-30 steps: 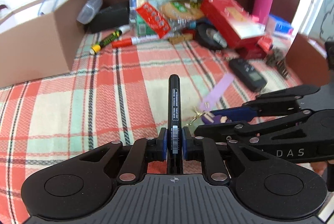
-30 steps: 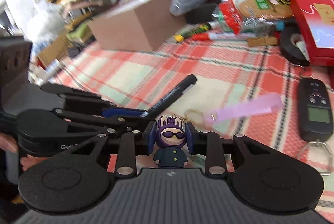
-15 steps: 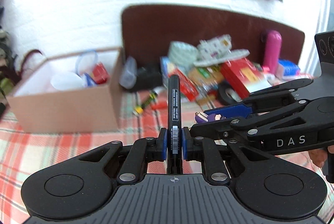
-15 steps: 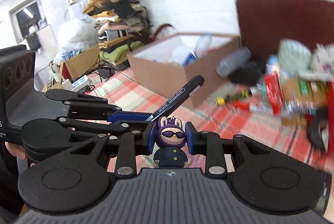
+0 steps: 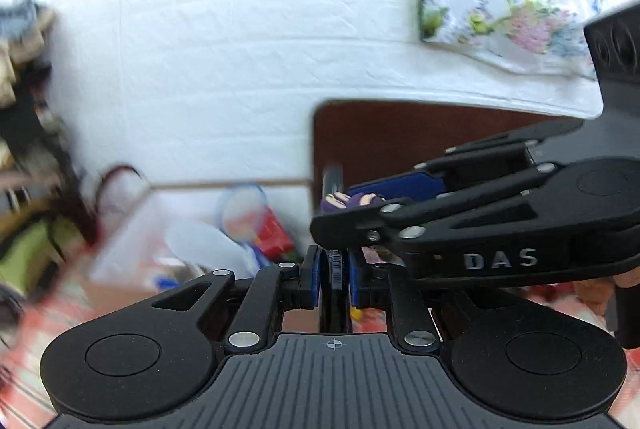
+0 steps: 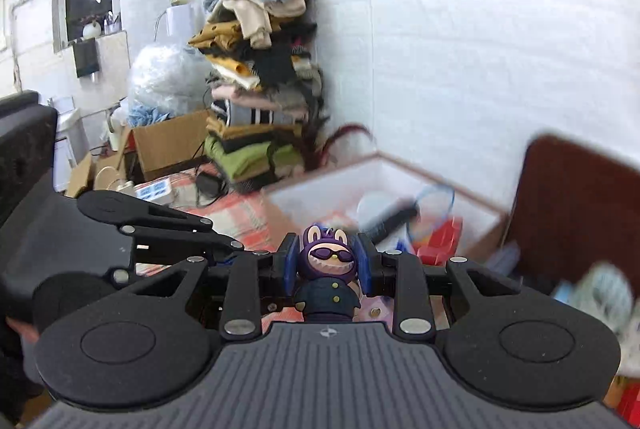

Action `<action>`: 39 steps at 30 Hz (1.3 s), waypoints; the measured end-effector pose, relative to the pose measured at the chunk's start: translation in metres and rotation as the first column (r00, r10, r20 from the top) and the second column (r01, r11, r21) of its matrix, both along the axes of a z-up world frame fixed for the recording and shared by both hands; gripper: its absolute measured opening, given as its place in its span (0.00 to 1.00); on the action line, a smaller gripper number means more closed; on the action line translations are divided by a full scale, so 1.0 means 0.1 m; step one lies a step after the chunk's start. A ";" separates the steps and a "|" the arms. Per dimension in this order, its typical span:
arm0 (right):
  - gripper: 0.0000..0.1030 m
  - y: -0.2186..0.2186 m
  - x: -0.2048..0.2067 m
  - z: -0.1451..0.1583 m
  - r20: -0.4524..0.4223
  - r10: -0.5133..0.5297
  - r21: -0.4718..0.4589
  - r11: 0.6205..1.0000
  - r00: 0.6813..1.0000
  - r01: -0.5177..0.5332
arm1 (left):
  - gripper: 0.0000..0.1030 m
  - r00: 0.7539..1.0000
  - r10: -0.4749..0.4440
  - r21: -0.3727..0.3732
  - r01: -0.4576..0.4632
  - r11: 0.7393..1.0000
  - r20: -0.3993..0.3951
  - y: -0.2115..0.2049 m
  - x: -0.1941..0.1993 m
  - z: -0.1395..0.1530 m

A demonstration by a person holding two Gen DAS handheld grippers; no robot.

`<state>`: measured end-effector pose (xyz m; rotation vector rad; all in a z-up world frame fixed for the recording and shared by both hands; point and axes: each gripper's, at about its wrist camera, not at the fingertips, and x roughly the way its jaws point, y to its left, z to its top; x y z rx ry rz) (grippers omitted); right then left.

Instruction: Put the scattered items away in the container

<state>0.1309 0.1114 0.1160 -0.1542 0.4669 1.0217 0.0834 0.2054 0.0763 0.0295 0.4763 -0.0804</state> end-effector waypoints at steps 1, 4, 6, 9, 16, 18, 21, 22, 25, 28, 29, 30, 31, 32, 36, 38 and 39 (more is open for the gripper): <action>0.33 0.07 0.05 0.04 0.007 0.002 0.001 1.000 1.000 -0.002 | 0.10 1.000 -0.001 -0.010 0.001 1.000 0.000 0.06 0.06 0.05; 0.33 0.25 0.21 0.16 0.024 0.003 0.011 1.000 1.000 -0.004 | 0.06 1.000 0.025 -0.001 -0.025 1.000 0.013 0.22 0.23 0.17; 0.33 0.39 0.35 0.20 0.024 0.002 0.019 1.000 1.000 -0.002 | 0.04 0.999 0.045 0.004 -0.045 0.999 0.018 0.34 0.34 0.23; 0.33 0.58 0.54 0.24 0.024 -0.003 0.020 1.000 1.000 0.002 | 0.04 0.998 0.068 -0.002 -0.068 0.998 0.012 0.56 0.52 0.26; 0.33 1.01 0.97 0.08 0.040 -0.066 -0.007 0.998 0.997 0.067 | 0.43 0.991 0.134 -0.028 -0.135 0.990 -0.029 0.95 1.00 0.05; 0.69 1.07 1.08 -0.07 0.063 -0.116 -0.021 0.993 0.991 0.117 | 0.84 0.983 0.174 -0.014 -0.175 0.984 -0.059 1.03 1.05 -0.10; 0.72 1.00 1.15 -0.30 0.043 -0.155 -0.048 0.986 0.987 0.157 | 0.82 0.976 0.200 0.019 -0.199 0.980 -0.088 1.12 0.98 -0.34; 0.72 0.95 1.15 -0.38 0.029 -0.148 -0.061 0.987 0.989 0.149 | 0.82 0.975 0.200 0.022 -0.199 0.980 -0.101 1.14 0.92 -0.40; 0.72 0.80 1.05 -0.56 0.012 -0.140 -0.090 0.986 0.990 0.141 | 0.82 0.972 0.200 0.026 -0.198 0.980 -0.125 1.16 0.72 -0.56; 0.73 0.60 0.81 -0.71 0.023 -0.110 -0.110 0.988 0.994 0.112 | 0.82 0.972 0.180 0.038 -0.176 0.984 -0.149 1.12 0.46 -0.73; 0.73 0.52 0.71 -0.76 0.021 -0.098 -0.112 0.989 0.995 0.100 | 0.82 0.971 0.175 0.046 -0.170 0.984 -0.160 1.11 0.38 -0.80; 0.73 0.43 0.64 -0.82 0.016 -0.086 -0.117 0.989 0.996 0.088 | 0.82 0.969 0.172 0.053 -0.165 0.985 -0.177 1.09 0.34 -0.88; 0.73 0.34 0.56 -0.89 0.011 -0.073 -0.127 0.989 0.997 0.074 | 0.82 0.965 0.169 0.057 -0.161 0.985 -0.200 1.09 0.31 -0.99; 0.73 0.27 0.47 -0.95 0.009 -0.057 -0.141 0.988 0.998 0.058 | 0.82 0.959 0.167 0.051 -0.160 0.986 -0.228 1.08 0.29 -1.09; 0.71 0.21 0.24 -1.30 -0.018 -0.032 -0.240 0.970 0.999 0.027 | 0.82 0.930 0.155 0.017 -0.158 0.987 -0.333 1.06 0.27 -1.49; 0.71 0.22 0.21 -1.48 -0.050 -0.040 -0.279 0.960 0.998 0.025 | 0.81 0.921 0.149 0.012 -0.155 0.988 -0.360 1.03 0.27 -1.62; 0.71 0.22 0.21 -1.55 -0.071 -0.048 -0.285 0.958 0.996 0.026 | 0.81 0.917 0.144 0.008 -0.152 0.988 -0.371 1.02 0.27 -1.66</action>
